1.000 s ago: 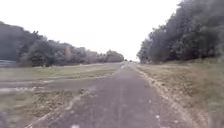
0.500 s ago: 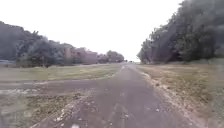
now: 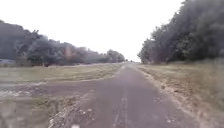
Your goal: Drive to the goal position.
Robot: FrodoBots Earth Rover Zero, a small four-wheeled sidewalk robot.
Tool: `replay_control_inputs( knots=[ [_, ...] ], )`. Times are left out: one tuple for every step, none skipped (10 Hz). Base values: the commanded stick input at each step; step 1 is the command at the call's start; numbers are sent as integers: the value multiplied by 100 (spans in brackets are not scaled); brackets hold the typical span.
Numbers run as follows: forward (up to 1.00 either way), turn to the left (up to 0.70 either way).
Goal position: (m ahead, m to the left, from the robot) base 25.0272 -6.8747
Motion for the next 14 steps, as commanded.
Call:
replay_control_inputs(
  knots=[
    [60,1],
    [60,1],
    [60,1],
    [60,1],
    [60,1],
    [60,-9],
    [60,-11],
    [60,-10],
    [60,-11],
    [60,-14],
    [60,-14],
    [60,-13],
    [60,-11],
    [60,-12]
  ],
)
